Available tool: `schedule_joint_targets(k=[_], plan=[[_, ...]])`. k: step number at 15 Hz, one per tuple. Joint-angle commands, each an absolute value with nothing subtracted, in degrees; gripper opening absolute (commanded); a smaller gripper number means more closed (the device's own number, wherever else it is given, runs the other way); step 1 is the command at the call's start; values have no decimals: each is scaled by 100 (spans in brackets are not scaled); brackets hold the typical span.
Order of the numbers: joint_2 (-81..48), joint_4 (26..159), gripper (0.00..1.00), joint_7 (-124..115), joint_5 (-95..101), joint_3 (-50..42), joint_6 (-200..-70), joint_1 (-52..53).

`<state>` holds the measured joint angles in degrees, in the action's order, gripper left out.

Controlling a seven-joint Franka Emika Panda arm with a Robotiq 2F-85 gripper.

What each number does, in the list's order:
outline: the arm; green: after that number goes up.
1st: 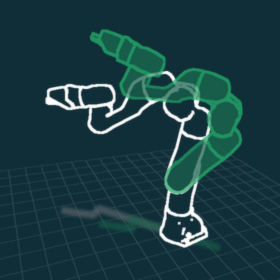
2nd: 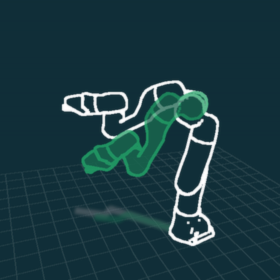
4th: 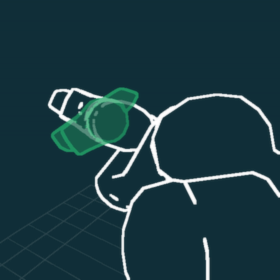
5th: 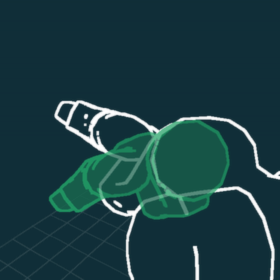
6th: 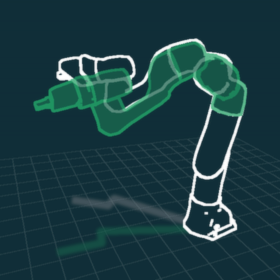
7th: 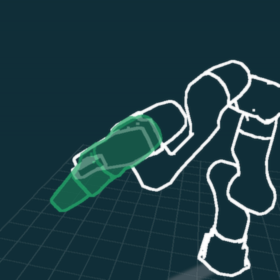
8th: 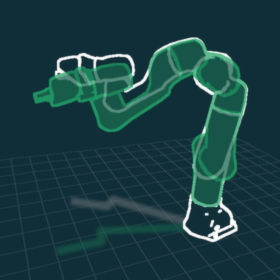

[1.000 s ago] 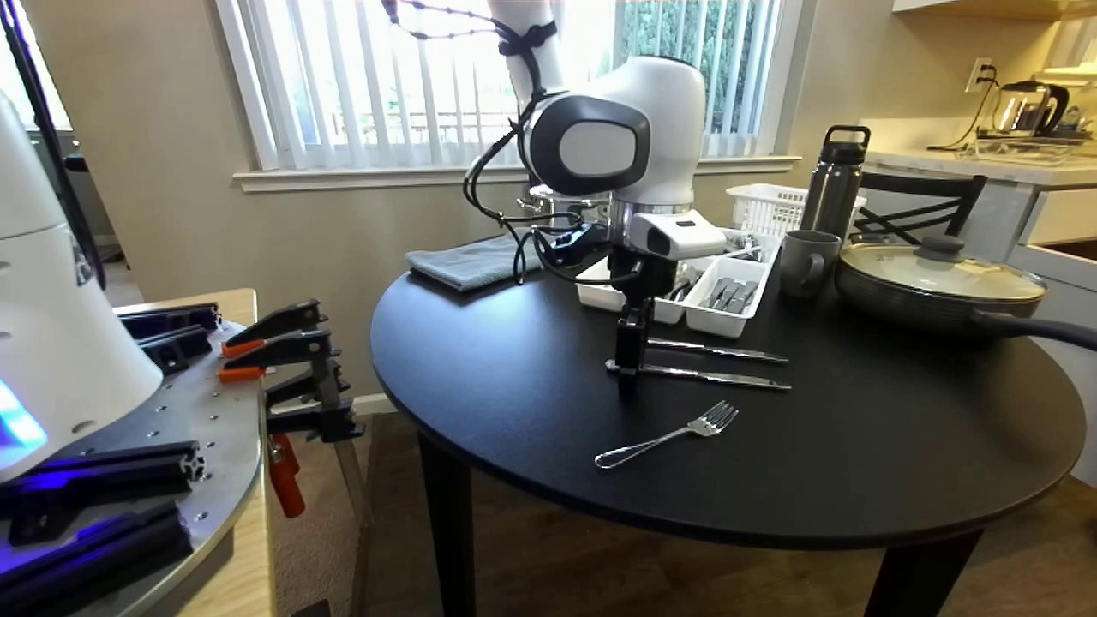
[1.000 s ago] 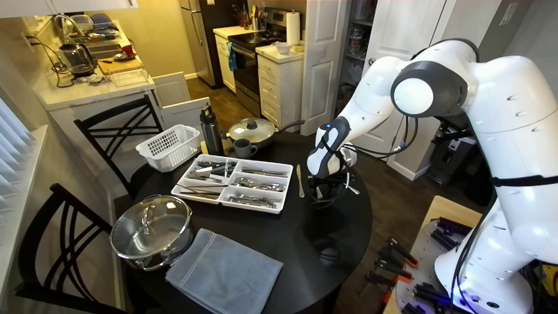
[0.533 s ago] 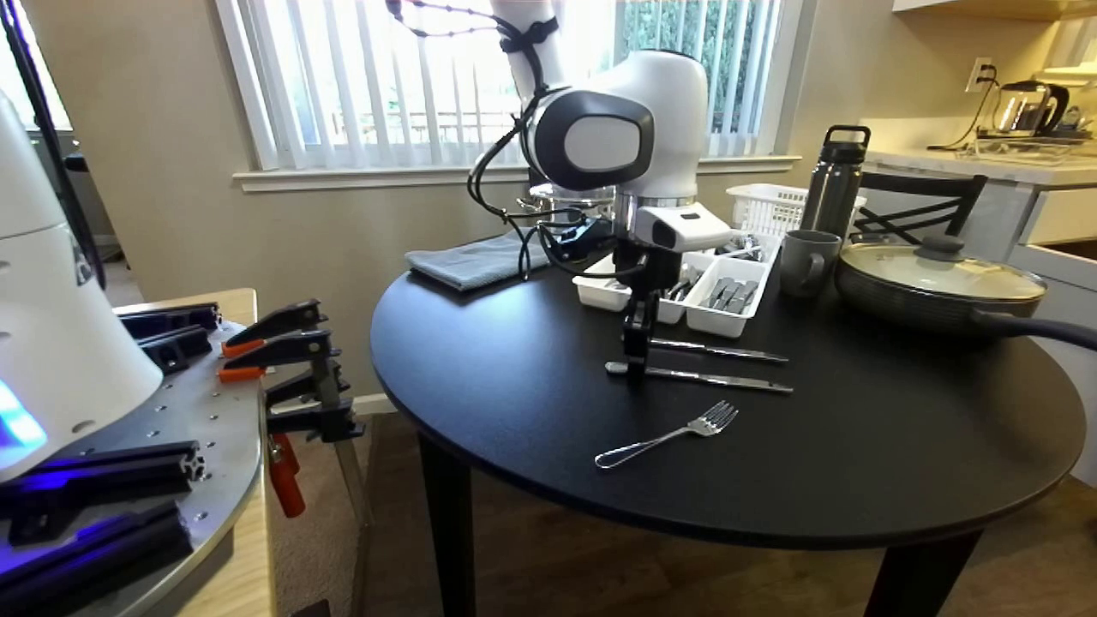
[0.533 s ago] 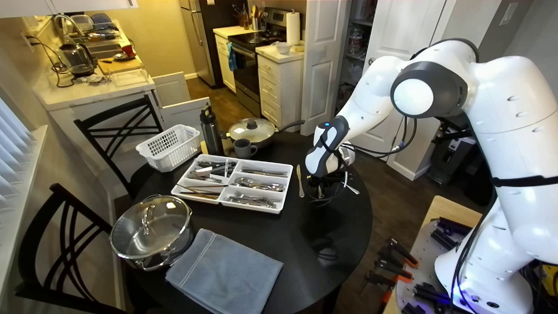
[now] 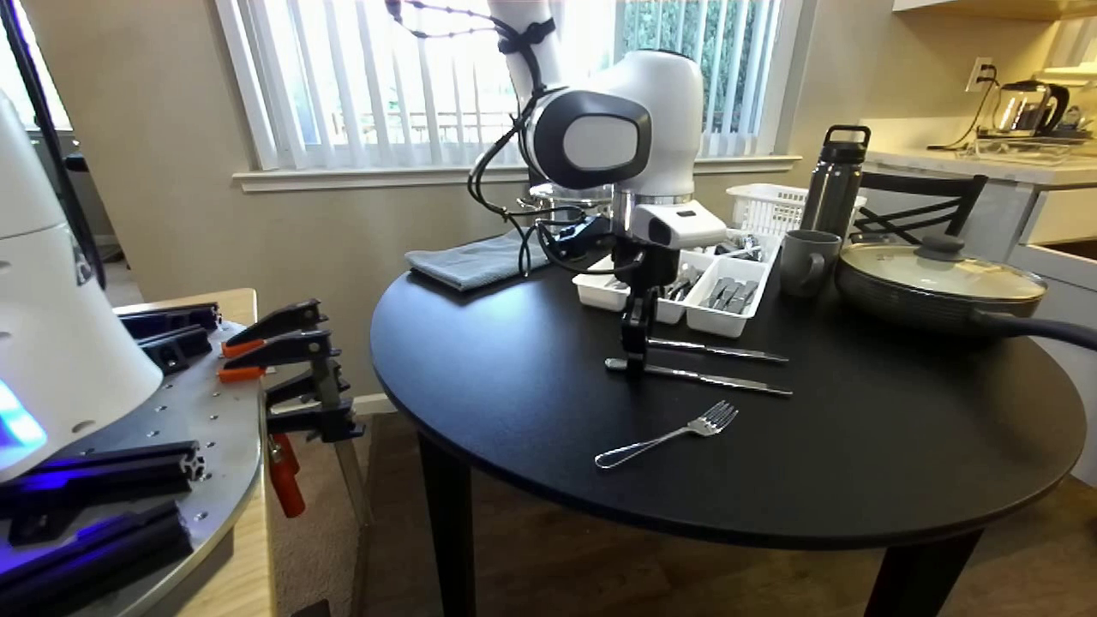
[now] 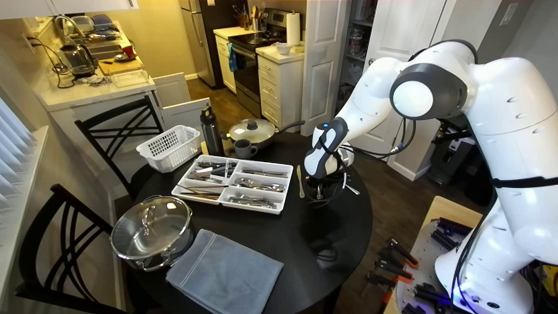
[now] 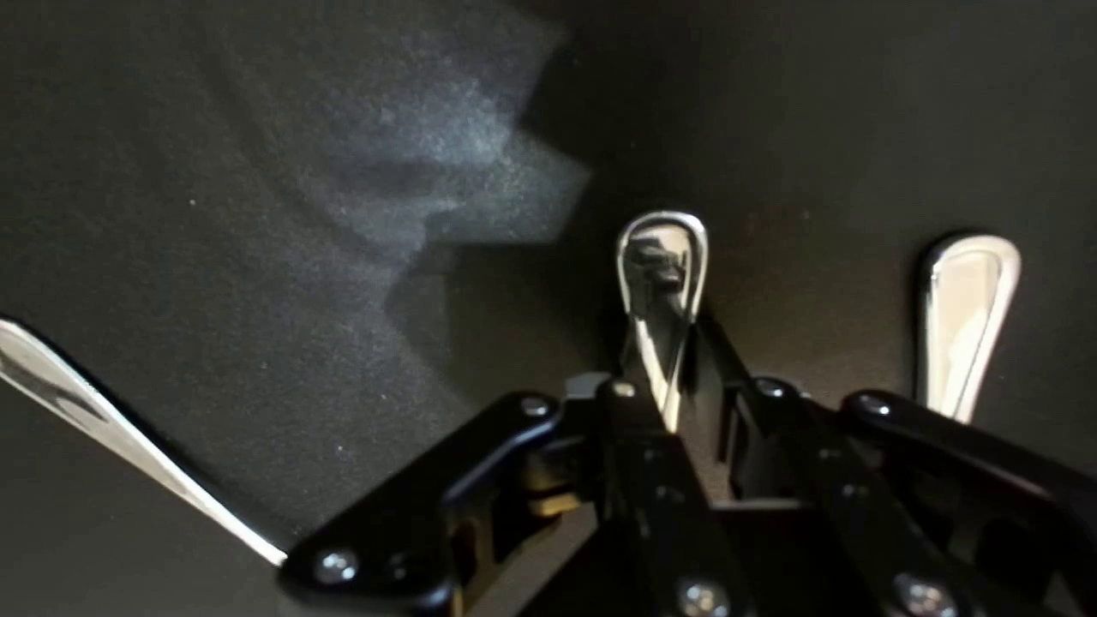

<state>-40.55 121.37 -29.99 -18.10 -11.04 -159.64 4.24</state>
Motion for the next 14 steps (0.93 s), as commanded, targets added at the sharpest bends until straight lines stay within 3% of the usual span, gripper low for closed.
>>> schedule_joint_targets(k=[1,8,14], plan=[[-3440,12925,5,-3558,-1534,-1699,-16284,996],[-2598,13409,5,-5006,1213,-4193,-15905,3769],[-2342,12870,5,-5344,2382,-4043,-15216,3993]])
